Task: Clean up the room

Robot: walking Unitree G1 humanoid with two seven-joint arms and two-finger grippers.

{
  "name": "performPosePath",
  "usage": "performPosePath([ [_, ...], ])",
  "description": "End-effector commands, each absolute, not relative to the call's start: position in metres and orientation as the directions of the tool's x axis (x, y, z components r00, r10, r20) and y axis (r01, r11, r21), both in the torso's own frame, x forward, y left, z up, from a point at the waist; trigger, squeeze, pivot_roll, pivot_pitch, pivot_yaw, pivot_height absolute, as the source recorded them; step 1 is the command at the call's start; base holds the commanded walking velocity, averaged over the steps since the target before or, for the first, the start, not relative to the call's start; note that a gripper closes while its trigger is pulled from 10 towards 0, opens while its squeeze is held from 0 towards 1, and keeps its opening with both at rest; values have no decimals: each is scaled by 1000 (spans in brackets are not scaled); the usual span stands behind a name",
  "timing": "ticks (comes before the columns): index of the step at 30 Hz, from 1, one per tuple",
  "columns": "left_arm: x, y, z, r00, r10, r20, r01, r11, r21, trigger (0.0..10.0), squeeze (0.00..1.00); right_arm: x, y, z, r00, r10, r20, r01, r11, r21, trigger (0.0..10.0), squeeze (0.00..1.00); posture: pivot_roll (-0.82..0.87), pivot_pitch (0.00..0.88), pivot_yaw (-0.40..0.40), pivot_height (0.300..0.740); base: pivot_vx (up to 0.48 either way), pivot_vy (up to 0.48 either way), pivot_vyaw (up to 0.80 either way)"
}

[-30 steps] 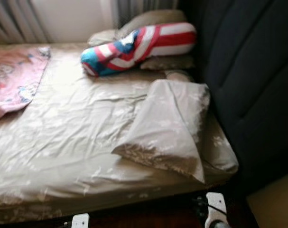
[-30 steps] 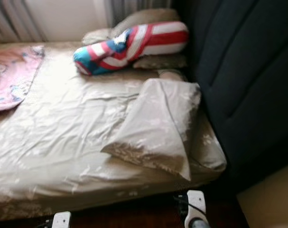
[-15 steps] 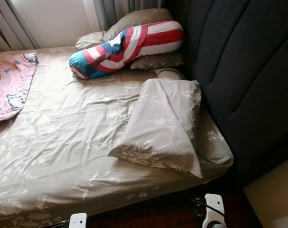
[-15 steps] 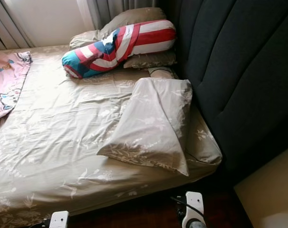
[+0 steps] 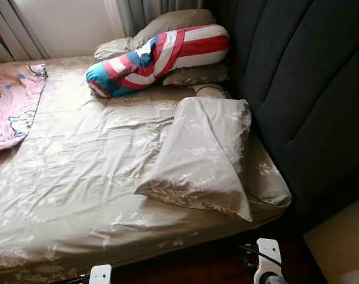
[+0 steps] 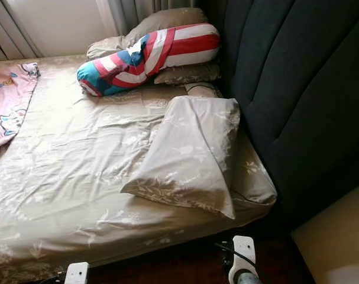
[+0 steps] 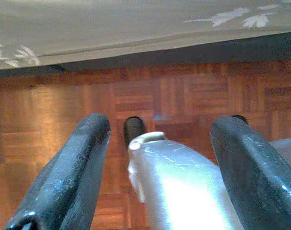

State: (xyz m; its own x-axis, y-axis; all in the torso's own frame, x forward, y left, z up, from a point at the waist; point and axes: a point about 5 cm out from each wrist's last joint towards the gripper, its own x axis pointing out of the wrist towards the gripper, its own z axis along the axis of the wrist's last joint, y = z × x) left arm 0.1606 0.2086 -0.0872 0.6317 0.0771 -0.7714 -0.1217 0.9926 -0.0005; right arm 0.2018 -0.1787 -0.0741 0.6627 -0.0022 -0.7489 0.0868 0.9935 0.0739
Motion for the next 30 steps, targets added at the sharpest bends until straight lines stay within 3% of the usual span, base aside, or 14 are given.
performPosePath([
  [1,155,218,-88,606,90,-790,-98,994,38,10000,0,199,-171,-77,655,9,-755,94,991,93,10000,0,-14,52,45,740,0,0,0],
  [8,154,225,-87,604,84,-793,-68,996,53,10000,0,197,-162,-78,653,-2,-758,131,985,110,10000,0,-67,30,74,740,0,0,0],
  [24,151,213,-90,609,48,-791,-69,998,7,10000,0,191,-177,-81,634,-69,-770,194,978,72,10000,0,-63,0,31,740,0,0,0],
  [30,149,214,-91,608,65,-791,-106,994,0,10000,0,190,-178,-81,633,-70,-771,191,979,68,10000,0,-64,0,31,740,277,0,0],
])
